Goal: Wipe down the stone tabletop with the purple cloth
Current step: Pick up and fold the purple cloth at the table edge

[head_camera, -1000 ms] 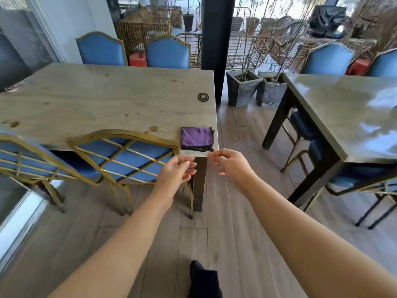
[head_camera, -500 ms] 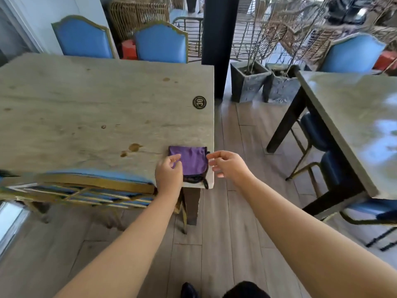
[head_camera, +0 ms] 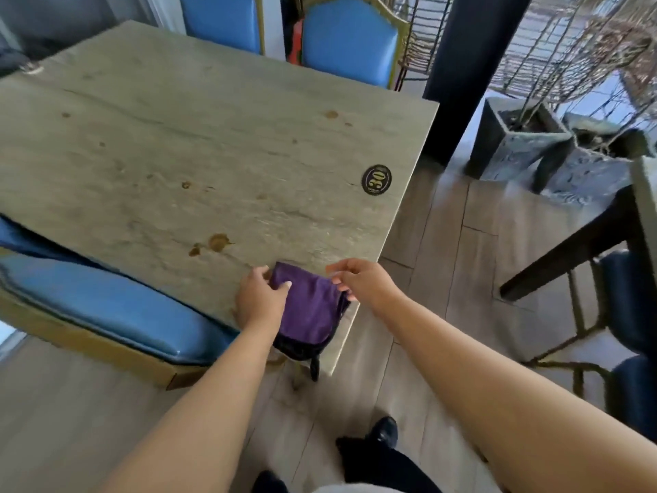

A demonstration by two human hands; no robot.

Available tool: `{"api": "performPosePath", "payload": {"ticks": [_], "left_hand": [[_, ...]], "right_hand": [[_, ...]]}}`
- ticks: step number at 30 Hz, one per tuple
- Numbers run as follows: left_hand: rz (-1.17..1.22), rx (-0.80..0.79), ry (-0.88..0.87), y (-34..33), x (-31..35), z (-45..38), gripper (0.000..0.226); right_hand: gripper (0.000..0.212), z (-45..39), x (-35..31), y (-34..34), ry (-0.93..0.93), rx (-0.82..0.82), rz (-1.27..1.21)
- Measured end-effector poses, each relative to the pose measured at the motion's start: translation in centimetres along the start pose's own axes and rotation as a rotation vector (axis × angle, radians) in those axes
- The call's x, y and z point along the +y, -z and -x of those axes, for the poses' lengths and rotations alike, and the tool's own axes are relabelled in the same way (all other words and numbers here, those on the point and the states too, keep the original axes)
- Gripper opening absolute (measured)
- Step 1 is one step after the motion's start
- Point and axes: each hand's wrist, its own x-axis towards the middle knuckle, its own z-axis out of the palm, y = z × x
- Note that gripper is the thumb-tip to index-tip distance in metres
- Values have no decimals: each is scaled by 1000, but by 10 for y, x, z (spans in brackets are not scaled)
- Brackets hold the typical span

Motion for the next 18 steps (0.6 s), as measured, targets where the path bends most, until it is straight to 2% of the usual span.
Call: {"api": "performPosePath", "payload": {"ticks": [2, 4, 6, 9, 11, 15, 18], "left_hand": [[73, -47, 52, -3, 4, -6, 46], [42, -126, 31, -4, 9, -9, 44], [6, -169, -41, 0, 16, -8, 43], [18, -180, -191, 6, 32, -3, 34], [44, -226, -254, 9, 43, -1, 27], [-55, -252, -386, 12, 67, -5, 22], [-127, -168, -447, 7, 93, -7, 26]], "right_hand": [[31, -16, -1, 8, 23, -64, 63], [29, -30, -1, 13, 51, -111, 139], [29, -38, -2, 14, 104, -177, 202], [44, -41, -4, 14, 227, -318, 274], [39, -45, 0, 15, 279, -379, 312], [31, -51, 0, 37, 223, -359, 244], [20, -59, -9, 71, 210, -296, 222]]}}
